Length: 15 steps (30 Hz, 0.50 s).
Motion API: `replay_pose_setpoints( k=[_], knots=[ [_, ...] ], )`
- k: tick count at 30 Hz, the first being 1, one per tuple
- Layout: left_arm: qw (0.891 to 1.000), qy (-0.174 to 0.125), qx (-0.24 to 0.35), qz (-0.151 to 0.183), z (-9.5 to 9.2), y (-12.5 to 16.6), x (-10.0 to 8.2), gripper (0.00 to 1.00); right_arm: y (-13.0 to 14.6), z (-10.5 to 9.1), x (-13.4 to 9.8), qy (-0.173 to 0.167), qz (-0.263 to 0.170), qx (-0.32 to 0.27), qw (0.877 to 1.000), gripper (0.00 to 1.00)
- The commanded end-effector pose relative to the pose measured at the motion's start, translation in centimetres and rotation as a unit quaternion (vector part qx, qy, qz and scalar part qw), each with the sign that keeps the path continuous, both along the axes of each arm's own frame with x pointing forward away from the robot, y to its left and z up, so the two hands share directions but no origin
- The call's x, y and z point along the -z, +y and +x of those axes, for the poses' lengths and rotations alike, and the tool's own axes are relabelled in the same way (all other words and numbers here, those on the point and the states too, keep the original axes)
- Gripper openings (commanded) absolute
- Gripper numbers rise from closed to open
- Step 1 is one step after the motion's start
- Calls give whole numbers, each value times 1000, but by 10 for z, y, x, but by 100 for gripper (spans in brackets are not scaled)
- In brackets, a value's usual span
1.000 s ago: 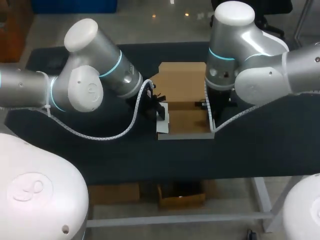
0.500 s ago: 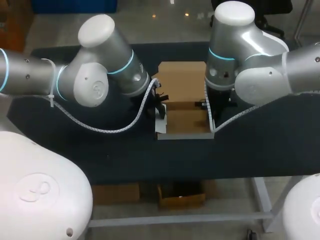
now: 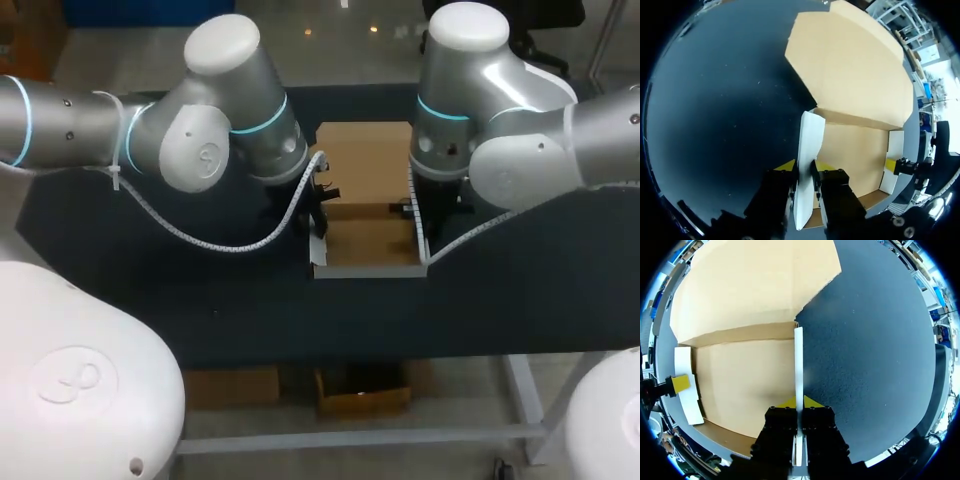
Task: Assemble the packaging by folding the flat box into shape, placing the metal phone stand inside, and closing the box properly
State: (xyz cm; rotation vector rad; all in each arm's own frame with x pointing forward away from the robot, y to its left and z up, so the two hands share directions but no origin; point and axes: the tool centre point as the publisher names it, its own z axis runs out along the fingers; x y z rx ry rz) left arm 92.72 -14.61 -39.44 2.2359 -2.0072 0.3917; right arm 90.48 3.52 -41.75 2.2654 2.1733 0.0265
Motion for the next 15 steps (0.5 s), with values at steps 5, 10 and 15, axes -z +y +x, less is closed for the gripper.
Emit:
replay_pose_setpoints(
  k=[5, 10, 15],
  knots=[
    [995, 20, -11, 96, 4, 1, 1, 16, 0, 0, 0, 1, -1, 0, 1000, 0],
    [993, 34, -7, 115, 2, 3, 3, 18, 0, 0, 0, 1, -1, 0, 1000, 0],
    [992, 38, -7, 124, 2, 5, 6, 20, 0, 0, 0, 1, -1, 0, 1000, 0]
  ],
)
